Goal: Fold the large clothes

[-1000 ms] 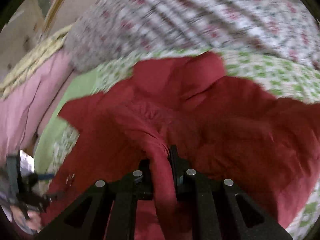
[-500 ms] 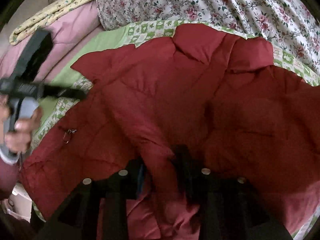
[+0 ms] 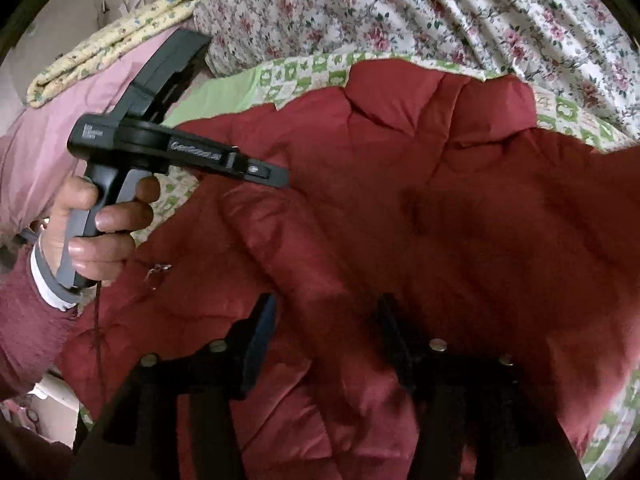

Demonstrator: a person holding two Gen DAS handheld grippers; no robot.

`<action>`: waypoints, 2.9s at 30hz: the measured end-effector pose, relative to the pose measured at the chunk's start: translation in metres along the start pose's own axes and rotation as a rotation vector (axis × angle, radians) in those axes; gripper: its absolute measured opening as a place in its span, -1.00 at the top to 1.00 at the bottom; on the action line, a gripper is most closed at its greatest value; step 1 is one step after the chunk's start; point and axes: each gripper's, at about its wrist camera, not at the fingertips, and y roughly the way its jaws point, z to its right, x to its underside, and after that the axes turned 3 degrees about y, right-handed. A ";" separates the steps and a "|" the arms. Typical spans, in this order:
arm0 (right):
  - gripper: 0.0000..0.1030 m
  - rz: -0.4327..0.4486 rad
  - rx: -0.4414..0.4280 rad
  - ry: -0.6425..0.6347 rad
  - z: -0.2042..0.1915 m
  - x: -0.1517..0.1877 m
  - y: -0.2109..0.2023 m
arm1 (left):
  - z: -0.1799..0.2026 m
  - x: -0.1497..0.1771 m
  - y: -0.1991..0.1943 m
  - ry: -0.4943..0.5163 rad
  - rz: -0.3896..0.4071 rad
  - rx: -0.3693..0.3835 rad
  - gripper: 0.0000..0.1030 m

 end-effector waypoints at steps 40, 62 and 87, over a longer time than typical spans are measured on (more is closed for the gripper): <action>-0.24 0.063 0.352 0.204 0.060 -0.038 0.002 | -0.030 0.024 0.009 0.016 0.077 -0.195 0.66; -0.42 0.044 0.328 0.294 0.067 -0.023 0.006 | -0.061 0.043 -0.030 -0.125 0.130 -0.038 0.33; -0.45 0.100 0.164 0.271 -0.007 0.011 -0.060 | -0.219 0.079 -0.095 -0.447 0.261 -0.088 -0.14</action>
